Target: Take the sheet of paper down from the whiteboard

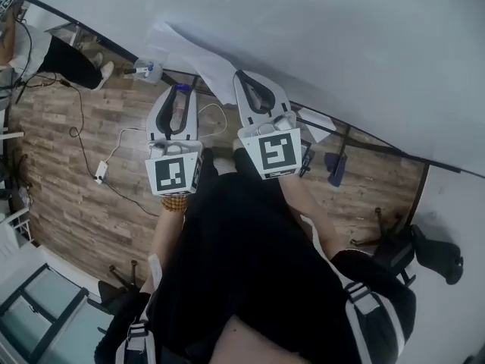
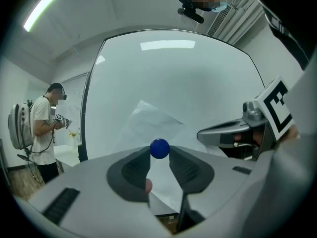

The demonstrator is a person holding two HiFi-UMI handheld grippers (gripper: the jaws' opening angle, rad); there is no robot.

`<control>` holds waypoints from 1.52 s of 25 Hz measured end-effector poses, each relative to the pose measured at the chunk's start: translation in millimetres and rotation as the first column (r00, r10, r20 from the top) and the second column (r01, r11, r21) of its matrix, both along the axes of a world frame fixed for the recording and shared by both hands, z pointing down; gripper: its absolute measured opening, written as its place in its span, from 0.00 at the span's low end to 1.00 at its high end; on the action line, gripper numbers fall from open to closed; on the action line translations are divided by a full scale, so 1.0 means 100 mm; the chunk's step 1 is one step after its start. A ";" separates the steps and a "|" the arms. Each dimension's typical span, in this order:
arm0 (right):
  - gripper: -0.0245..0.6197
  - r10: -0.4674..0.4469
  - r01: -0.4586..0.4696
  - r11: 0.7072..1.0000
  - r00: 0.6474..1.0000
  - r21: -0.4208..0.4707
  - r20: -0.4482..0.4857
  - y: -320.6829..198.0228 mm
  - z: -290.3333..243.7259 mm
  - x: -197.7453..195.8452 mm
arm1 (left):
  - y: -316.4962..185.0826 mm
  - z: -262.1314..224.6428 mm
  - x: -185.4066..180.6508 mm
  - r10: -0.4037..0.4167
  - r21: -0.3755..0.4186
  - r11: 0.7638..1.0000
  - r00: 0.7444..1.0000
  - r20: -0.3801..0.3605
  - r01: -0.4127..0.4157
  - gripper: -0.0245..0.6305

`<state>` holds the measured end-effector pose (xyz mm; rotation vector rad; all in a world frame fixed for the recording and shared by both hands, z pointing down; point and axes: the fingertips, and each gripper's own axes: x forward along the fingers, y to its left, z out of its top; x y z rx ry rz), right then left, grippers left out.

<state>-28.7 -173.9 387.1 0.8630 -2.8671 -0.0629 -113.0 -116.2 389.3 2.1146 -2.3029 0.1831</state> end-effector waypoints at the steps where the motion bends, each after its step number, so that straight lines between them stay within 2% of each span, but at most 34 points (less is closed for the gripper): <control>1: 0.03 -0.002 0.002 1.000 1.000 0.013 -0.002 0.00 -0.02 0.00 | 0.01 -0.02 0.00 -0.002 0.006 1.000 1.000 -0.010 0.002 0.23; 4: 0.03 0.020 -0.021 0.999 1.000 0.028 0.016 0.02 -0.10 -0.01 | 0.06 -0.10 0.00 -0.011 0.015 1.000 0.999 -0.031 0.012 0.23; 12: 0.03 0.063 -0.071 0.992 0.995 0.104 0.077 0.20 -0.49 -0.12 | 0.17 -0.34 -0.12 0.027 0.055 0.998 1.000 -0.007 -0.026 0.23; 16: 0.03 0.145 -0.163 0.978 0.980 0.132 0.137 0.23 -0.68 -0.07 | 0.22 -0.37 -0.18 0.055 0.066 0.996 0.998 0.017 -0.056 0.23; 21: 0.03 0.231 -0.251 0.958 0.962 0.141 0.145 0.25 -0.77 0.02 | 0.24 -0.46 -0.20 0.092 0.069 0.993 0.996 0.012 -0.093 0.23; 25: 0.03 0.314 -0.338 0.928 0.936 0.157 0.159 0.30 -0.84 0.12 | 0.24 -0.55 -0.21 0.119 0.101 0.988 0.992 -0.033 -0.115 0.23; 28: 0.03 0.362 -0.387 0.905 0.918 0.176 0.162 0.36 -0.90 0.15 | 0.27 -0.59 -0.21 0.156 0.112 0.982 0.987 -0.025 -0.153 0.23; 33: 0.03 0.426 -0.441 0.873 0.897 0.209 0.114 0.49 -0.88 0.28 | 0.30 -0.59 -0.14 0.217 0.132 0.969 0.975 -0.049 -0.209 0.23; 38: 0.03 0.494 -0.507 0.837 0.862 0.204 0.117 0.61 -0.91 0.38 | 0.33 -0.61 -0.08 0.286 0.143 0.951 0.956 -0.066 -0.274 0.23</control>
